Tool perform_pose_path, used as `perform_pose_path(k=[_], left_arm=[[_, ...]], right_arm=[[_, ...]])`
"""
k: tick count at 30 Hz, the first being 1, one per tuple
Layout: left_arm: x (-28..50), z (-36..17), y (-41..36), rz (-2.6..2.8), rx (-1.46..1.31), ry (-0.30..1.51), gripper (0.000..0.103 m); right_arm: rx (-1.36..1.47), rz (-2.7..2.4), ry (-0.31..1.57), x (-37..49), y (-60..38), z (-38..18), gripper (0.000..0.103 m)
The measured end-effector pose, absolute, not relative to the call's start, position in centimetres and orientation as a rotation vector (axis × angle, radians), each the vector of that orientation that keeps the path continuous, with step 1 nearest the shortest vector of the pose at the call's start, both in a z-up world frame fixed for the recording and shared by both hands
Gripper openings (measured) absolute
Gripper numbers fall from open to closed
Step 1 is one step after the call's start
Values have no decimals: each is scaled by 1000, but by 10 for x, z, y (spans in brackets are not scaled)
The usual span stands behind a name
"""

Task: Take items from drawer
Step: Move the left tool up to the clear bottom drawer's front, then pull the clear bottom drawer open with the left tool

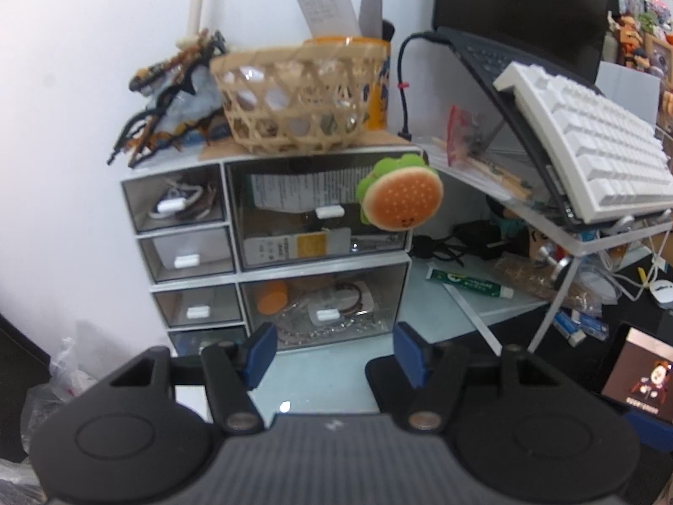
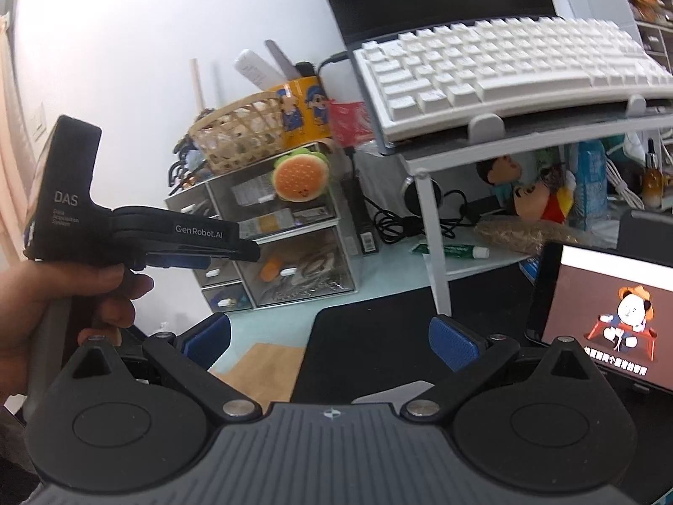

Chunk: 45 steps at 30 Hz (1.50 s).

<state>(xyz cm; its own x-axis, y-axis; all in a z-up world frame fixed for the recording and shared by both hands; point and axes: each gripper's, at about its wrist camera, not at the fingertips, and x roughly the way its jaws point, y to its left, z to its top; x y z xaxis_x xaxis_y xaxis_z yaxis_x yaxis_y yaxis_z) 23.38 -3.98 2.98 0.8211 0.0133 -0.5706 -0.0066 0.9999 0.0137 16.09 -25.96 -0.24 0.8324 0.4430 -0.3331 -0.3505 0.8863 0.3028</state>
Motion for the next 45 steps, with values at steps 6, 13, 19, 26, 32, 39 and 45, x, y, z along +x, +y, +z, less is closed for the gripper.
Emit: perform_pose_path(k=[6, 13, 19, 26, 32, 39, 45], left_arm=[[255, 19, -40, 15, 13, 630, 56], [275, 10, -36, 47, -2, 665, 47], [288, 9, -30, 48, -38, 693, 39], [299, 9, -29, 64, -57, 711, 34], [310, 0, -32, 70, -65, 748, 34], [317, -11, -33, 86, -82, 787, 33], [318, -10, -36, 99, -68, 791, 29]], right_arm=[[238, 422, 413, 167, -262, -11, 103], [252, 415, 419, 171, -267, -16, 103], [259, 418, 421, 172, -269, -17, 103], [263, 421, 420, 168, -272, -17, 103], [267, 425, 426, 170, -277, -18, 103], [281, 427, 429, 171, -279, -20, 103], [276, 442, 435, 172, -278, -23, 103]])
